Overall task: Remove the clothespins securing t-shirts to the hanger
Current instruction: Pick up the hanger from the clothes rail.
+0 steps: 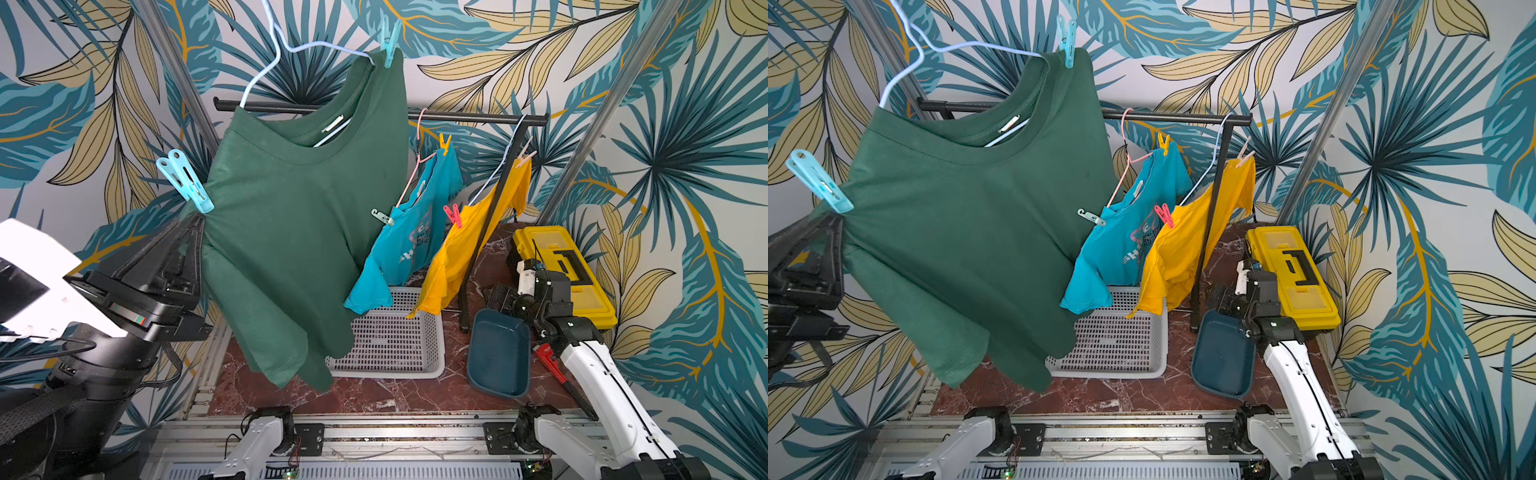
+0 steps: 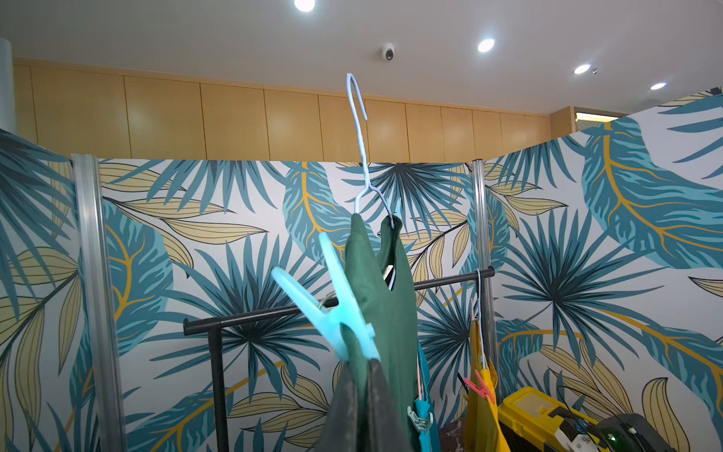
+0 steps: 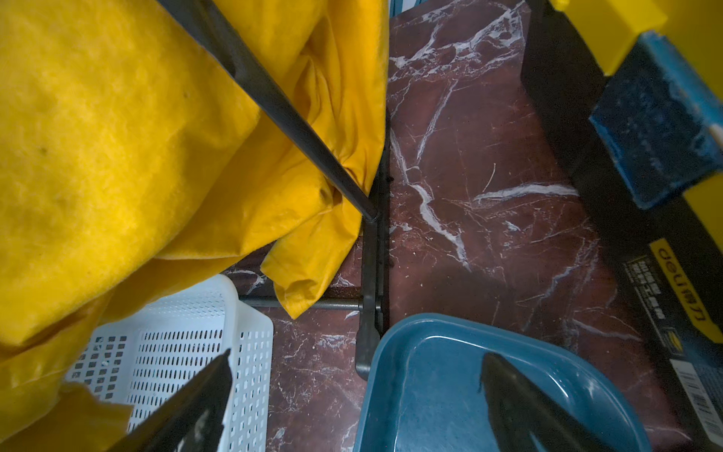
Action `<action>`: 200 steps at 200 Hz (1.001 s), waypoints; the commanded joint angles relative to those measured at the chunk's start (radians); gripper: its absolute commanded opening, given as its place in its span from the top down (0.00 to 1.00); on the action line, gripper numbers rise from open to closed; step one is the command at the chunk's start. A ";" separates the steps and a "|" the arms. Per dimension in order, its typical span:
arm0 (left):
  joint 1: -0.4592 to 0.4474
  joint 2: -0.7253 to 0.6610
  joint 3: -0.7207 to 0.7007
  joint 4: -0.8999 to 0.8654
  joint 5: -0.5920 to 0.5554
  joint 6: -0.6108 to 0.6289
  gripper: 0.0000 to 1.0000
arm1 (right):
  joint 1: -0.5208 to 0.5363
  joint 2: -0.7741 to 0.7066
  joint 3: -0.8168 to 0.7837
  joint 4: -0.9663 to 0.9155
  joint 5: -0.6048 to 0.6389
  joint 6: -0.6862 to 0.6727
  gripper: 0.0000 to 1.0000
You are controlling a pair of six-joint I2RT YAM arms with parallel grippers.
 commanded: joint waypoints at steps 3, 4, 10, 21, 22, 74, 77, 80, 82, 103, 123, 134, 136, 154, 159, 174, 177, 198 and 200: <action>-0.031 -0.031 0.021 0.086 -0.001 0.003 1.00 | 0.006 -0.014 0.014 -0.024 0.017 -0.017 0.01; -0.032 -0.032 0.020 0.086 0.000 0.002 1.00 | 0.005 -0.014 0.014 -0.024 0.017 -0.017 0.01; -0.036 -0.039 0.005 0.086 0.010 -0.002 1.00 | 0.006 -0.015 0.014 -0.024 0.018 -0.017 0.01; -0.038 -0.053 -0.028 0.086 0.032 -0.008 1.00 | 0.006 -0.017 0.017 -0.027 0.020 -0.017 0.01; -0.038 -0.055 -0.032 0.086 0.035 -0.008 1.00 | 0.006 -0.017 0.017 -0.028 0.020 -0.017 0.01; -0.037 -0.198 -0.375 0.184 0.067 -0.031 1.00 | 0.005 -0.046 0.037 -0.058 0.008 -0.024 0.01; -0.037 -0.205 -0.395 0.190 0.066 -0.030 1.00 | 0.005 -0.047 0.041 -0.062 0.005 -0.029 0.01; -0.037 -0.211 -0.411 0.195 0.063 -0.029 1.00 | 0.007 -0.048 0.047 -0.068 0.001 -0.030 0.01; -0.037 -0.214 -0.420 0.197 0.061 -0.028 1.00 | 0.006 -0.049 0.052 -0.073 0.001 -0.033 0.01; -0.037 -0.244 -0.500 0.197 0.060 0.000 1.00 | 0.006 -0.059 0.115 -0.135 -0.009 -0.049 0.01; -0.037 -0.265 -0.564 0.197 0.098 0.020 1.00 | 0.006 -0.080 0.180 -0.172 -0.026 -0.051 0.01; -0.037 -0.280 -0.601 0.197 0.113 0.031 1.00 | 0.006 -0.089 0.216 -0.183 -0.045 -0.049 0.01; -0.037 -0.284 -0.607 0.197 0.115 0.034 1.00 | 0.006 -0.090 0.221 -0.184 -0.048 -0.046 0.01; -0.037 -0.313 -0.665 0.197 0.130 0.047 1.00 | 0.006 -0.090 0.284 -0.210 -0.085 -0.027 0.01; -0.037 -0.321 -0.682 0.198 0.137 0.048 1.00 | 0.006 -0.083 0.309 -0.224 -0.097 -0.018 0.01; -0.037 -0.344 -0.733 0.200 0.167 0.046 1.00 | 0.006 -0.057 0.397 -0.263 -0.151 0.006 0.01; -0.037 -0.350 -0.744 0.200 0.169 0.046 1.00 | 0.006 -0.052 0.411 -0.266 -0.165 0.012 0.01; -0.037 -0.397 -0.823 0.199 0.161 0.058 1.00 | 0.006 -0.026 0.497 -0.253 -0.263 0.069 0.01; -0.037 -0.402 -0.831 0.199 0.159 0.059 1.00 | 0.007 -0.025 0.503 -0.247 -0.271 0.073 0.01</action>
